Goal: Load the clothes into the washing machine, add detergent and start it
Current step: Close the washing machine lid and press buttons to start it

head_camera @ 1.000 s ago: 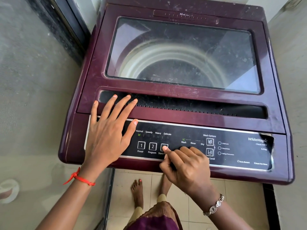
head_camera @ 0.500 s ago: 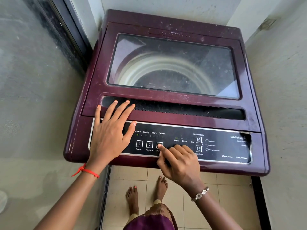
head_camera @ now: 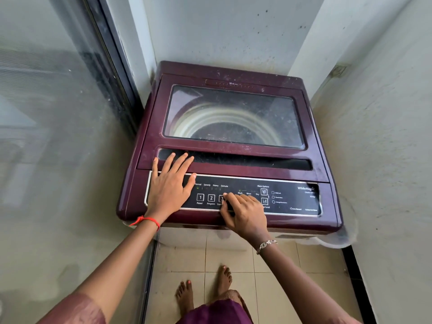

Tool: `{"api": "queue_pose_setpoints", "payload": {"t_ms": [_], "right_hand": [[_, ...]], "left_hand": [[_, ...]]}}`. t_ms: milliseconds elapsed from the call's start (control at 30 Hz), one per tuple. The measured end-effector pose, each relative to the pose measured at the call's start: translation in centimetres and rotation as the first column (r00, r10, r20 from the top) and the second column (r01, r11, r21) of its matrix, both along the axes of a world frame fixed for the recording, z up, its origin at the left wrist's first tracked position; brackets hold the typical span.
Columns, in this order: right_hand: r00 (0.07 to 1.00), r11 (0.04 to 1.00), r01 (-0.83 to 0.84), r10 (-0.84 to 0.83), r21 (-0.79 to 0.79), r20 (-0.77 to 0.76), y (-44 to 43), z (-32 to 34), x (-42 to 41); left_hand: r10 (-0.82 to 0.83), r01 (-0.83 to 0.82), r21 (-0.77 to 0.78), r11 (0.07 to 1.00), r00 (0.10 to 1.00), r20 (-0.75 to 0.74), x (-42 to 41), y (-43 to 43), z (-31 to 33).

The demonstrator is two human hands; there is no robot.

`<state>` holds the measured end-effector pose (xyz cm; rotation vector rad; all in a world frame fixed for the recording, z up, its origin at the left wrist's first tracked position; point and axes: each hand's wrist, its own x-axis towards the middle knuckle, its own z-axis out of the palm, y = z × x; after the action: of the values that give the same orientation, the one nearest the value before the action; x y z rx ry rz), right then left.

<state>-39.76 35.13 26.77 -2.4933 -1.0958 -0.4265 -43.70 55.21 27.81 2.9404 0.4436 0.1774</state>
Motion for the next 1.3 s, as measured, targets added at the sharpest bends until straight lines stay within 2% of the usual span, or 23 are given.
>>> {"api": "queue_pose_setpoints", "payload": {"t_ms": [167, 400, 600, 733, 933, 1100, 1300], "right_hand": [[0.992, 0.999, -0.022, 0.019, -0.023, -0.127, -0.3, 0.5, 0.0], [0.952, 0.994, -0.077, 0.098, 0.084, -0.29, -1.0, 1.6, 0.4], [0.898, 0.96, 0.02, 0.105, 0.278, -0.427, -2.1, 2.0, 1.9], [0.921, 0.937, 0.114, 0.025, 0.329, -0.389, -3.6, 2.5, 4.1], [0.957, 0.961, 0.123, -0.049, 0.246, -0.286, -3.8, 4.2, 8.9], [0.936, 0.974, 0.176, -0.121, 0.14, -0.33, -3.0, 3.6, 11.2], [0.933, 0.995, 0.102, -0.101, -0.014, -0.346, -2.7, 2.6, 11.6]], "left_hand": [[0.001, -0.001, -0.018, 1.0, 1.0, 0.001, -0.2, -0.1, 0.1], [0.0, 0.0, -0.037, 0.999, 1.0, 0.005, -0.3, 0.1, 0.1], [0.01, -0.01, -0.02, 1.0, 1.0, 0.01, -0.4, 0.6, -0.1], [-0.016, 0.017, -0.048, 0.999, 0.999, 0.031, -0.3, 1.0, -0.1], [-0.091, 0.092, -0.119, 0.989, 0.996, 0.016, 1.5, 2.1, 1.2], [-0.078, 0.072, -0.126, 0.989, 0.996, -0.046, 3.8, 2.4, 1.5], [-0.087, 0.081, -0.089, 0.993, 0.994, -0.063, 4.1, 2.3, 0.9]]}}
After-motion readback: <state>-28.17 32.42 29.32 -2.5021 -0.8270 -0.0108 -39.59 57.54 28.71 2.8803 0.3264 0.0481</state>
